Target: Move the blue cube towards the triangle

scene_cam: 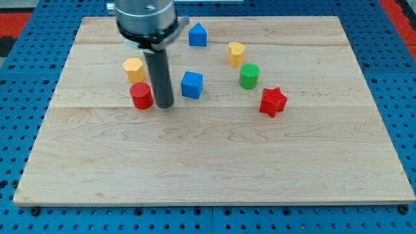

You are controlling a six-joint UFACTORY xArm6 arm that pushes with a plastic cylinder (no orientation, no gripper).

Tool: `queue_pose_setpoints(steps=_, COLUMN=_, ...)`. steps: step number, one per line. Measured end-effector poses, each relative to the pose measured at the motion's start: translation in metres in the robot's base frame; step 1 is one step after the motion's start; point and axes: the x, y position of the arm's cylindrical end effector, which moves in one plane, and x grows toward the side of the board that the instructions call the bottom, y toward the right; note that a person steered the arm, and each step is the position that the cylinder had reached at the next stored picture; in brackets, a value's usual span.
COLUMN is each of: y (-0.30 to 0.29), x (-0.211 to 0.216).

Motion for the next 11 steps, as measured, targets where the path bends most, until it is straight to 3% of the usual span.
queue_pose_setpoints(steps=1, y=0.061, x=0.002)
queue_pose_setpoints(steps=2, y=0.052, x=-0.018)
queue_pose_setpoints(steps=4, y=0.016, x=-0.006)
queue_pose_setpoints(steps=10, y=0.027, x=-0.060)
queue_pose_setpoints(steps=11, y=0.008, x=0.007)
